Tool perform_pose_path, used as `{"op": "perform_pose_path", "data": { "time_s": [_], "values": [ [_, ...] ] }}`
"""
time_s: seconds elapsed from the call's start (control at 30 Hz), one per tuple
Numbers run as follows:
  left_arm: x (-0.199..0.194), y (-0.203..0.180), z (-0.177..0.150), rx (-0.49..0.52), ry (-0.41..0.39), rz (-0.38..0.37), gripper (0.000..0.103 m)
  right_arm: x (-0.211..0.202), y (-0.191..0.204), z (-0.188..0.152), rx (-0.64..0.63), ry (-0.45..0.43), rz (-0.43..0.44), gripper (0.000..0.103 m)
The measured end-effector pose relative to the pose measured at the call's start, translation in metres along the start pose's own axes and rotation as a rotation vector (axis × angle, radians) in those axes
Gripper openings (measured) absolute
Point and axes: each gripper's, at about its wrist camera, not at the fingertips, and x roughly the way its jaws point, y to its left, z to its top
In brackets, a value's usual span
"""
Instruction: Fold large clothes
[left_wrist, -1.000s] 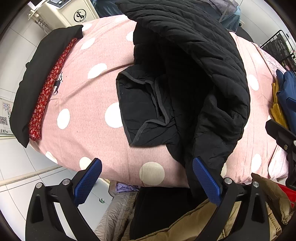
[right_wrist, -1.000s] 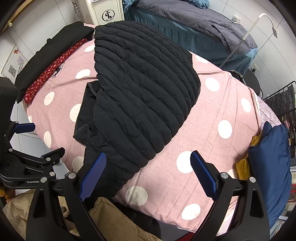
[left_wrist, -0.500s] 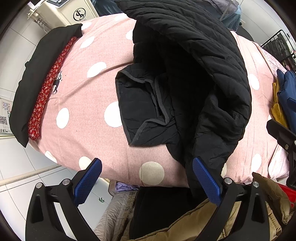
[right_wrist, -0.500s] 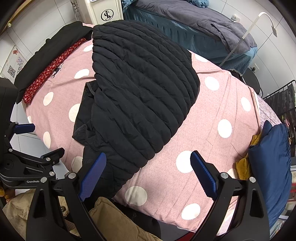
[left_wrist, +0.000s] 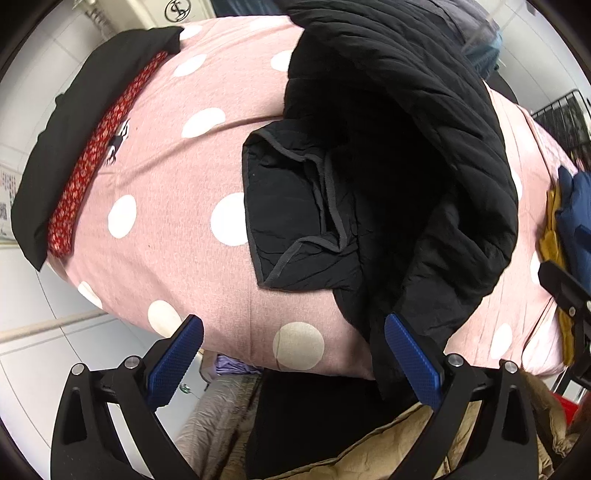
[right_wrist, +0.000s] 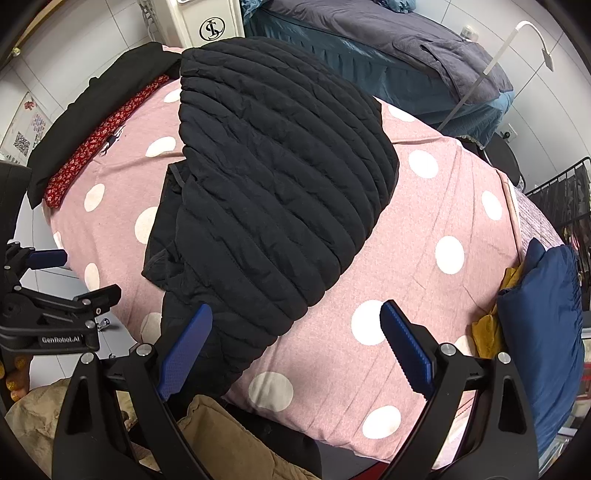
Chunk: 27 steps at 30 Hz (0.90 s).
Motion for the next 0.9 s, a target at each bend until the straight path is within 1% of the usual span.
{"op": "perform_pose_path", "data": {
  "time_s": [0.1,0.17,0.27,0.33,0.4,0.47,0.57,0.6,0.63,0.67,0.73,0.77,0.83,0.87,0.9],
  "values": [
    [0.006,0.013,0.002,-0.046,0.010,-0.024,0.097,0.000,0.001,0.003,-0.010,-0.010,0.002,0.091],
    [0.012,0.025,0.003,-0.094,0.019,-0.045,0.097,-0.003,0.002,0.006,-0.018,-0.031,0.007,0.091],
    [0.027,0.043,0.004,-0.167,0.053,-0.110,0.096,-0.011,0.005,0.014,-0.050,-0.087,0.012,0.091],
    [0.036,0.053,0.002,-0.212,0.074,-0.145,0.096,-0.015,0.014,0.024,-0.105,-0.120,0.010,0.091],
    [0.047,0.061,-0.002,-0.248,0.097,-0.179,0.096,-0.019,0.029,0.038,-0.180,-0.150,0.036,0.091],
    [0.058,0.064,-0.007,-0.278,0.115,-0.227,0.096,-0.022,0.050,0.051,-0.269,-0.177,0.067,0.091],
    [0.072,0.071,-0.018,-0.328,0.137,-0.307,0.096,-0.017,0.094,0.074,-0.432,-0.192,0.150,0.091],
    [0.075,0.074,-0.022,-0.345,0.143,-0.323,0.096,-0.008,0.115,0.083,-0.505,-0.176,0.174,0.091],
    [0.078,0.077,-0.026,-0.361,0.146,-0.333,0.096,0.006,0.134,0.090,-0.572,-0.151,0.176,0.091],
    [0.081,0.082,-0.031,-0.384,0.146,-0.340,0.096,0.022,0.152,0.097,-0.630,-0.124,0.153,0.091],
    [0.084,0.091,-0.040,-0.427,0.141,-0.345,0.096,0.054,0.176,0.107,-0.700,-0.076,0.094,0.091],
    [0.086,0.098,-0.046,-0.458,0.131,-0.344,0.096,0.080,0.192,0.114,-0.740,-0.018,0.069,0.091],
    [0.087,0.108,-0.057,-0.499,0.109,-0.344,0.096,0.119,0.208,0.122,-0.772,0.078,0.042,0.091],
    [0.089,0.110,-0.060,-0.506,0.106,-0.346,0.096,0.140,0.213,0.123,-0.788,0.127,0.012,0.091],
    [0.088,0.111,-0.060,-0.509,0.103,-0.352,0.096,0.165,0.217,0.122,-0.807,0.176,-0.040,0.091]
  ]
}}
